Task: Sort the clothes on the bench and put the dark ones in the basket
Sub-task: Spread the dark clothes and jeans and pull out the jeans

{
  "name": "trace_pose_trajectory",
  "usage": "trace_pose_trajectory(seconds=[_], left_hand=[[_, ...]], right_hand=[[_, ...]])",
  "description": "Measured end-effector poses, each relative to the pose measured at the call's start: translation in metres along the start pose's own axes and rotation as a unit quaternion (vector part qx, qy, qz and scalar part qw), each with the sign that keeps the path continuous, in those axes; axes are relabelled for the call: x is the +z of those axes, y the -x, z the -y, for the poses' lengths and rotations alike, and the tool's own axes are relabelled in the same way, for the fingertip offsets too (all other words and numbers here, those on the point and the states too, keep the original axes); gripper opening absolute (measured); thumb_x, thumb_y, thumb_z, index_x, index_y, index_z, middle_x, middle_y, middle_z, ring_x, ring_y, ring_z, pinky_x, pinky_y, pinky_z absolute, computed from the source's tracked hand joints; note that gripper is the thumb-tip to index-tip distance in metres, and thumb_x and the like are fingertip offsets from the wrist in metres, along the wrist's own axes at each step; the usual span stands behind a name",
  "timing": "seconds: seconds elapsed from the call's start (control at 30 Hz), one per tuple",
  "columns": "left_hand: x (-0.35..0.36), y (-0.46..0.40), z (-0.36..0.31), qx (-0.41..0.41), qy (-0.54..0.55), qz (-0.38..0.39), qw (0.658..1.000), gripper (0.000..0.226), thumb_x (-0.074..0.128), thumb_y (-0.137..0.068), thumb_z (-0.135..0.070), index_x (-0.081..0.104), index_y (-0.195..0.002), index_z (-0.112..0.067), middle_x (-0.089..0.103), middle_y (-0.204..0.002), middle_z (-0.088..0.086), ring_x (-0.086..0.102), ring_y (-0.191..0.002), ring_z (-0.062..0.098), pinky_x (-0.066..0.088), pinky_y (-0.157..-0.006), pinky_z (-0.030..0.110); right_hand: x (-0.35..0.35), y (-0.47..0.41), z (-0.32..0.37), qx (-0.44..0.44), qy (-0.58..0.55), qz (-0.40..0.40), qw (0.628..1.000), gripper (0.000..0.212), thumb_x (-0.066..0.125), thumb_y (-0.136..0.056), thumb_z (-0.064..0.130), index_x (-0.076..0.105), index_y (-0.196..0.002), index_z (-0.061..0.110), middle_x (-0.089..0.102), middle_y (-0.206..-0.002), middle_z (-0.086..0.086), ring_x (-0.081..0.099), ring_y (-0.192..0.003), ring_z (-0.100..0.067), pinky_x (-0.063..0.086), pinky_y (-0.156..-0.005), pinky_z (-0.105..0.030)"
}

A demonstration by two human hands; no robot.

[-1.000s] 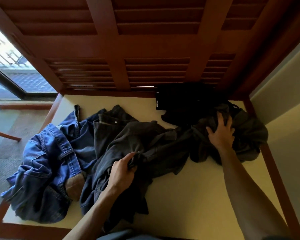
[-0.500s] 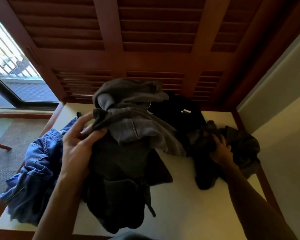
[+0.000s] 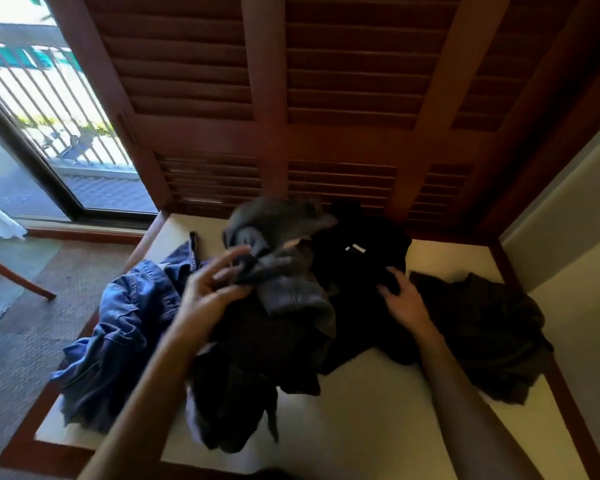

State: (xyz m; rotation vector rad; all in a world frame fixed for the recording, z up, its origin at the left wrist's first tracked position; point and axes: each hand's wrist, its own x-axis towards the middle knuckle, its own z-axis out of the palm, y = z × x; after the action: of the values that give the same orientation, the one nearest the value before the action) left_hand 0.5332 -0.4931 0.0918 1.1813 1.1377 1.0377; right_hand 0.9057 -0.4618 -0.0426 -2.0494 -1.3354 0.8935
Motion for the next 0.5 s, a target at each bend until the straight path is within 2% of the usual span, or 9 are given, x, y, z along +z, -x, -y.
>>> trace_pose_trajectory(seconds=[0.07, 0.13, 0.17, 0.23, 0.3, 0.37, 0.43, 0.5], left_hand=[[0.004, -0.012, 0.042, -0.034, -0.105, 0.008, 0.994, 0.075, 0.066, -0.068, 0.007, 0.062, -0.127, -0.038, 0.070, -0.125, -0.002, 0.062, -0.121, 0.019, 0.052, -0.092, 0.023], [0.015, -0.021, 0.066, -0.078, -0.234, -0.002, 0.969, 0.081, 0.066, -0.065, -0.012, 0.052, -0.136, -0.048, 0.057, -0.143, 0.000, 0.054, -0.131, 0.022, 0.050, -0.100, 0.031], [0.024, -0.023, 0.073, -0.093, -0.311, -0.009, 0.946, 0.086, 0.067, -0.066, -0.018, 0.043, -0.144, -0.046, 0.048, -0.151, 0.003, 0.046, -0.137, 0.025, 0.044, -0.108, 0.038], [0.052, -0.019, 0.071, -0.061, -0.455, -0.009, 0.889, 0.098, 0.064, -0.067, -0.023, 0.023, -0.154, -0.041, 0.017, -0.165, 0.010, 0.017, -0.151, 0.034, 0.020, -0.122, 0.051], [0.084, -0.015, 0.065, 0.054, -0.547, 0.006, 0.835, 0.102, 0.059, -0.066, -0.025, 0.015, -0.157, -0.037, -0.007, -0.168, 0.011, -0.011, -0.154, 0.034, -0.004, -0.123, 0.055], [0.111, -0.017, 0.070, 0.110, -0.586, 0.051, 0.801, 0.093, 0.056, -0.070, -0.036, 0.020, -0.156, -0.037, -0.010, -0.168, 0.010, -0.019, -0.153, 0.034, -0.013, -0.121, 0.057], [0.125, -0.026, 0.087, 0.082, -0.608, 0.090, 0.784, 0.079, 0.050, -0.078, -0.056, 0.031, -0.153, -0.038, -0.003, -0.169, 0.009, -0.017, -0.152, 0.039, -0.015, -0.118, 0.062], [0.131, -0.033, 0.107, 0.053, -0.651, 0.122, 0.748, 0.074, 0.041, -0.082, -0.069, 0.040, -0.148, -0.036, 0.006, -0.168, 0.011, -0.013, -0.151, 0.045, -0.016, -0.115, 0.067]], right_hand=[[0.034, 0.004, -0.003, 0.008, 0.057, 0.036, 0.998, 0.078, 0.065, -0.092, 0.042, 0.023, -0.157, 0.031, 0.017, -0.165, -0.007, 0.035, -0.143, -0.038, 0.037, -0.114, -0.047], [0.063, 0.009, -0.025, 0.030, 0.113, 0.038, 0.992, 0.092, 0.068, -0.089, 0.042, 0.009, -0.159, 0.032, 0.003, -0.168, -0.005, 0.039, -0.139, -0.044, 0.043, -0.107, -0.051], [0.074, 0.014, -0.037, 0.032, 0.128, 0.039, 0.990, 0.097, 0.069, -0.087, 0.040, 0.006, -0.160, 0.029, 0.002, -0.167, -0.006, 0.040, -0.138, -0.045, 0.046, -0.103, -0.052], [0.086, 0.023, -0.044, 0.037, 0.137, 0.024, 0.990, 0.095, 0.068, -0.087, 0.035, 0.008, -0.159, 0.023, 0.009, -0.164, -0.012, 0.038, -0.138, -0.046, 0.048, -0.100, -0.053], [0.082, 0.021, -0.030, 0.036, 0.113, -0.027, 0.993, 0.067, 0.063, -0.092, 0.021, 0.031, -0.150, 0.015, 0.030, -0.150, -0.021, 0.048, -0.126, -0.048, 0.047, -0.096, -0.048], [0.064, 0.012, -0.013, 0.015, 0.096, -0.069, 0.993, 0.031, 0.058, -0.092, 0.008, 0.056, -0.123, 0.006, 0.053, -0.125, -0.023, 0.058, -0.111, -0.043, 0.045, -0.086, -0.037], [0.032, -0.001, 0.001, 0.021, 0.072, -0.111, 0.991, 0.011, 0.059, -0.091, 0.004, 0.060, -0.101, 0.006, 0.064, -0.105, -0.020, 0.063, -0.102, -0.036, 0.043, -0.079, -0.032], [-0.006, -0.017, 0.010, 0.044, 0.036, -0.203, 0.978, 0.003, 0.057, -0.090, 0.004, 0.057, -0.092, 0.006, 0.065, -0.098, -0.022, 0.064, -0.097, -0.039, 0.048, -0.081, -0.039]])
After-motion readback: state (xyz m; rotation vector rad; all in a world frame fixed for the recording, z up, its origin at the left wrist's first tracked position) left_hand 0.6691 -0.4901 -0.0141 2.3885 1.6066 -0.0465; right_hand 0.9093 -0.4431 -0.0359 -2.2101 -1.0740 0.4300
